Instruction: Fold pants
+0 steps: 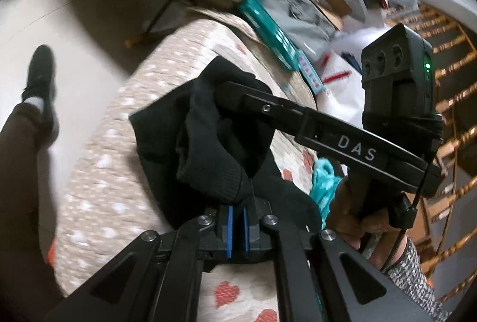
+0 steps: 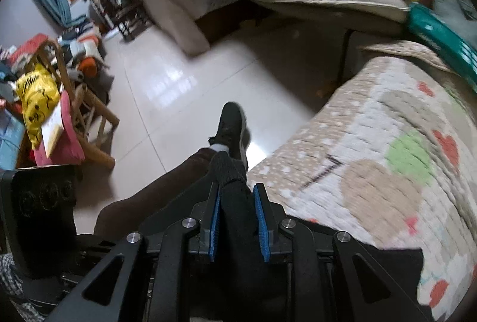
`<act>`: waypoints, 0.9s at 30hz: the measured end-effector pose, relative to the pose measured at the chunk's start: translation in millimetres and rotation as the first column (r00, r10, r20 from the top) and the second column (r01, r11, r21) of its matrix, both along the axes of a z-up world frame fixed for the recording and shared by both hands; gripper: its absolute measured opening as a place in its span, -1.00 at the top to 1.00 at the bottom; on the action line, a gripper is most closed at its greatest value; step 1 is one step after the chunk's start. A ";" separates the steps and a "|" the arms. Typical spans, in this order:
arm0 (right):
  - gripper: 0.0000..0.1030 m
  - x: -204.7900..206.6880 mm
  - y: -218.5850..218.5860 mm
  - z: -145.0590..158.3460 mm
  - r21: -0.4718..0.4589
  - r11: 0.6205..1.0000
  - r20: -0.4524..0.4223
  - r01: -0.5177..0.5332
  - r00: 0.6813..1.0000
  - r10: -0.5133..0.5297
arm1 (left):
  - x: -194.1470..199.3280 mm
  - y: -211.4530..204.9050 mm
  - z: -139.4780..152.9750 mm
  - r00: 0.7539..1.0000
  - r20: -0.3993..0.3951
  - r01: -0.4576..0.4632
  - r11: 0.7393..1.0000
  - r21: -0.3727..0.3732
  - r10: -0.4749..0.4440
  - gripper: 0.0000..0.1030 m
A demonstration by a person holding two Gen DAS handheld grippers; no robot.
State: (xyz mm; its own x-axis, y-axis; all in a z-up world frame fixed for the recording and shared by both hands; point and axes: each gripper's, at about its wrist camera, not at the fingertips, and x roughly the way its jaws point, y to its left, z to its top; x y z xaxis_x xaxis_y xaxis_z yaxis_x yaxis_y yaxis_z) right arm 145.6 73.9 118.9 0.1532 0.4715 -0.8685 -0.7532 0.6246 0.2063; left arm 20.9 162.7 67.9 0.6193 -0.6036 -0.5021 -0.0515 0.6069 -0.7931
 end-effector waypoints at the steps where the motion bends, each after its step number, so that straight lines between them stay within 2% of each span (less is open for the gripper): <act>1: 0.56 -0.6 -9.4 3.3 0.011 1.000 0.002 0.015 1.000 -0.015 | 1.9 -9.3 4.8 1.000 0.005 0.019 1.000 0.015 -0.019 0.91; 7: 0.56 0.2 -98.7 16.0 0.081 0.984 -0.002 0.159 0.987 -0.160 | 10.2 -68.0 28.9 0.992 0.035 0.114 0.984 0.137 -0.120 0.91; 11: 0.56 0.3 -138.4 14.5 0.104 0.970 -0.013 0.218 0.976 -0.218 | 12.1 -74.4 23.5 0.994 0.011 0.105 0.976 0.192 -0.109 0.91; 13: 0.56 -2.3 -141.1 13.3 0.106 0.970 -0.010 0.218 0.976 -0.218 | 10.3 -70.5 20.4 0.996 -0.001 0.082 0.974 0.210 -0.084 0.91; 17: 0.56 -5.8 -122.9 11.1 0.090 0.980 0.012 0.177 0.984 -0.178 | 5.3 -40.1 13.2 1.000 -0.018 0.002 0.983 0.184 0.001 0.91; 20: 0.57 -9.5 -90.7 12.1 0.071 0.991 0.037 0.114 0.992 -0.117 | -5.3 -8.8 11.8 0.997 -0.014 -0.070 0.987 0.146 0.073 0.91; 24: 0.59 -22.4 -34.3 18.7 0.083 0.996 0.042 -0.031 0.999 0.028 | -33.4 34.1 4.3 0.987 -0.007 -0.156 0.981 0.114 0.157 0.91; 26: 0.59 -31.4 -8.5 18.2 0.100 0.988 0.035 -0.114 0.993 0.111 | -44.7 54.8 -10.3 0.978 -0.037 -0.199 0.975 0.094 0.203 0.90; 27: 0.59 -31.6 2.1 13.7 0.091 0.987 0.034 -0.135 0.991 0.132 | -47.4 64.5 -20.1 0.974 -0.060 -0.216 0.974 0.072 0.221 0.82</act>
